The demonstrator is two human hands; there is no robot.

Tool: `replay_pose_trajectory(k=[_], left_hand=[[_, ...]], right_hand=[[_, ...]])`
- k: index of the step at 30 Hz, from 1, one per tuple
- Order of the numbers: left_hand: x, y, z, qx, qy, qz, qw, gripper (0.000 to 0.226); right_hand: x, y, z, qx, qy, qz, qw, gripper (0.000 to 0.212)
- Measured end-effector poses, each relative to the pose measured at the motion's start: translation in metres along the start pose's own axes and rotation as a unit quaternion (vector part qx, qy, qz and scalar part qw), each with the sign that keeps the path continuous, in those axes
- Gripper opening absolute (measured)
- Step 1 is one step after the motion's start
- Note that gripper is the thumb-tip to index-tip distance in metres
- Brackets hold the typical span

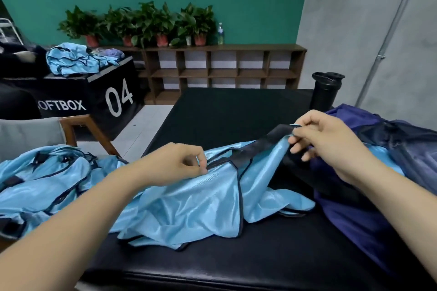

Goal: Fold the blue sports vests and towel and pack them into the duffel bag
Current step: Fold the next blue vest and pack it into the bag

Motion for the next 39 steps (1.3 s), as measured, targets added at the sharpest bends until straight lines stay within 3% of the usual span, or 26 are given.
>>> replay_pose_trajectory(k=[3,7,13,18,22,26,31,34,39], left_hand=[[0.006,-0.007,-0.002,-0.016,-0.049,0.01,0.999,0.004],[0.01,-0.014,0.001,-0.032,-0.025,0.012,0.999,0.008],[0.008,-0.033,-0.006,-0.12,-0.075,0.076,0.987,0.019],[-0.004,-0.038,-0.017,-0.172,-0.063,0.059,0.981,0.007],[-0.006,-0.016,-0.015,-0.099,-0.007,0.006,0.995,0.013],[-0.002,0.033,-0.023,-0.028,0.04,-0.068,0.997,0.015],[-0.001,0.062,-0.042,0.001,0.055,-0.135,0.989,0.019],[-0.002,0.054,-0.044,-0.001,0.031,-0.117,0.993,0.024],[0.001,0.016,-0.034,-0.071,-0.012,-0.018,0.997,0.028]], right_hand=[[0.001,0.003,0.007,0.071,0.02,0.014,0.997,0.011],[0.005,0.01,0.01,0.149,0.038,0.009,0.988,0.012],[0.012,0.008,0.0,0.329,0.019,0.02,0.944,0.012],[0.018,0.015,-0.031,0.335,-0.021,0.085,0.938,0.021],[0.028,0.021,-0.076,0.337,-0.116,0.144,0.923,0.011],[0.033,0.029,-0.106,0.273,-0.167,0.135,0.938,0.026],[0.032,0.035,-0.106,0.217,-0.195,0.096,0.952,0.017],[0.029,0.035,-0.089,0.248,-0.183,0.096,0.947,0.009],[0.036,0.033,-0.047,0.293,-0.181,0.079,0.935,0.008]])
Point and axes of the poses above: each hand's wrist, its own x-axis away from the middle knuckle, its own z-axis out of the back of the hand, y = z × x, the point moved 4 cm from there along -x, towards the middle knuckle, and after that the axes turned 9 degrees about -y, right-handed, at the moved point
